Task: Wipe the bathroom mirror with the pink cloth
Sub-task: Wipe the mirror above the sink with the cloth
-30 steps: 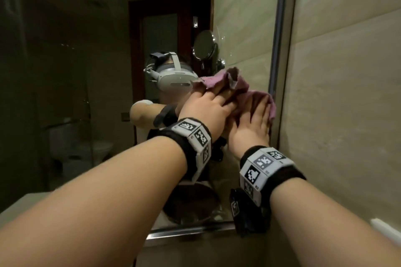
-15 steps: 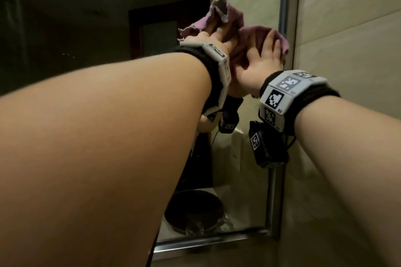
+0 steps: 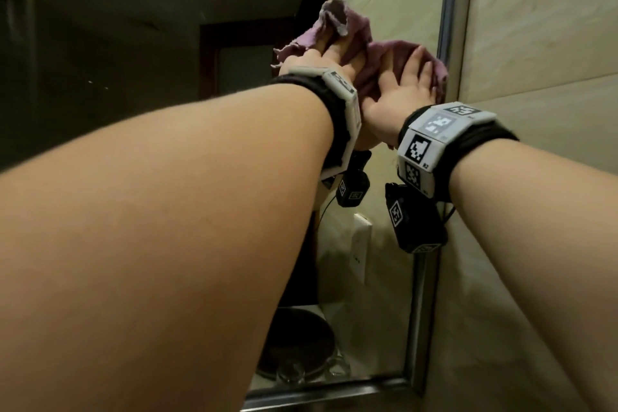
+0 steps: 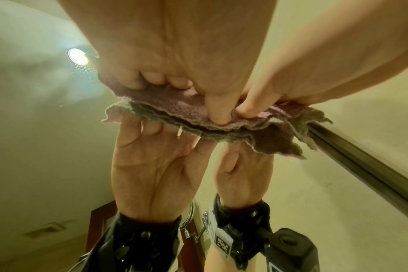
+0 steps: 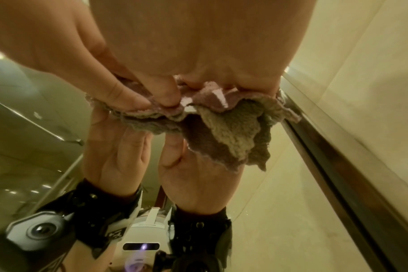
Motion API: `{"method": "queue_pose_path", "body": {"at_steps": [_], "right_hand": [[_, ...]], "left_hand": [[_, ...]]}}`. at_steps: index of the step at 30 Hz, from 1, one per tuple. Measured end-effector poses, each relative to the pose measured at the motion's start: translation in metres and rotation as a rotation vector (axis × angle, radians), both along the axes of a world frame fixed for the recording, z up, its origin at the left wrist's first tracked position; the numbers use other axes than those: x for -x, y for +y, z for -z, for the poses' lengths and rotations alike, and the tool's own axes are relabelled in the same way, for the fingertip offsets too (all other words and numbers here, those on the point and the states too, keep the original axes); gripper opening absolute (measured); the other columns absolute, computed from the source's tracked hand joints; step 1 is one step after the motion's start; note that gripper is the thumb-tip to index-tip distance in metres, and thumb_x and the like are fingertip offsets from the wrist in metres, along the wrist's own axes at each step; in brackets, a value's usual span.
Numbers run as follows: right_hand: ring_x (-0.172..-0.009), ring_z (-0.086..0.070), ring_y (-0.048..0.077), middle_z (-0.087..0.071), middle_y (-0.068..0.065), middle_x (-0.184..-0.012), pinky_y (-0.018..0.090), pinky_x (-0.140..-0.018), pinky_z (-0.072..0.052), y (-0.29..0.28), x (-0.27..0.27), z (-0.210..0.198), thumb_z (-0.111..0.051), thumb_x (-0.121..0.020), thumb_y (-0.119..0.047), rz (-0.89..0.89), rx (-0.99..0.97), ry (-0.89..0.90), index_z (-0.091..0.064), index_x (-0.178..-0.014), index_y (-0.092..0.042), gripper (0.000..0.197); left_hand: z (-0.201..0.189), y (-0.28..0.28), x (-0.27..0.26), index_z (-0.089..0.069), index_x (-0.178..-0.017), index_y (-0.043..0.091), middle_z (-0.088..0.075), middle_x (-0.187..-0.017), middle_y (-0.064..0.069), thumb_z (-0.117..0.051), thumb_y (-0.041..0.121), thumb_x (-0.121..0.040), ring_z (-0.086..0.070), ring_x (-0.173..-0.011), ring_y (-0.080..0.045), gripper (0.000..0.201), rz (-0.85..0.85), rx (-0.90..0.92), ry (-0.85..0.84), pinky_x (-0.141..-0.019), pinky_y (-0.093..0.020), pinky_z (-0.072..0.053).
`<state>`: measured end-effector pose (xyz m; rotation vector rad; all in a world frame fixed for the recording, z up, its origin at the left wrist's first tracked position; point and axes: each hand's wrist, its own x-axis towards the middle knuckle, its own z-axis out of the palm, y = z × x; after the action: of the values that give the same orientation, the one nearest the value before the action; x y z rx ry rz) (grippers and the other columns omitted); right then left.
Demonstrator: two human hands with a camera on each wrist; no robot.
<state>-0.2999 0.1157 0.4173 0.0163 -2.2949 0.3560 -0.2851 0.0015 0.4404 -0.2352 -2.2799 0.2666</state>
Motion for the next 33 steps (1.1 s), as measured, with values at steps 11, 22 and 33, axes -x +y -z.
{"method": "queue_pose_path", "body": {"at_steps": [11, 22, 33], "right_hand": [[-0.144, 0.015, 0.034, 0.024, 0.015, -0.155, 0.046, -0.119, 0.002, -0.047, -0.014, 0.005, -0.043, -0.091, -0.038, -0.023, -0.063, -0.031, -0.001, -0.15, -0.025, 0.074], [-0.143, 0.019, 0.033, 0.026, 0.015, -0.154, 0.044, -0.117, 0.007, -0.054, -0.014, 0.043, -0.035, -0.095, -0.04, -0.036, -0.166, -0.049, 0.008, -0.149, -0.023, 0.071], [-0.143, 0.023, 0.03, 0.026, 0.012, -0.154, 0.044, -0.114, 0.014, -0.051, -0.017, 0.168, -0.03, -0.096, -0.044, -0.122, -0.189, -0.148, 0.013, -0.148, -0.024, 0.07]], "left_hand": [[0.017, -0.047, -0.014, -0.022, -0.146, 0.031, -0.018, -0.156, -0.005, -0.045, 0.044, -0.092, -0.029, -0.137, -0.03, 0.06, -0.069, -0.03, 0.006, -0.1, -0.045, -0.037], [0.056, -0.064, -0.018, -0.021, -0.147, 0.031, -0.006, -0.159, -0.005, -0.033, 0.042, -0.098, -0.029, -0.136, -0.031, 0.052, -0.112, -0.02, 0.017, -0.108, -0.042, -0.027], [0.188, -0.072, -0.021, -0.012, -0.149, 0.03, -0.018, -0.157, -0.004, -0.026, 0.033, -0.101, -0.039, -0.128, -0.028, 0.05, 0.008, -0.003, -0.008, -0.101, -0.035, -0.032]]}}
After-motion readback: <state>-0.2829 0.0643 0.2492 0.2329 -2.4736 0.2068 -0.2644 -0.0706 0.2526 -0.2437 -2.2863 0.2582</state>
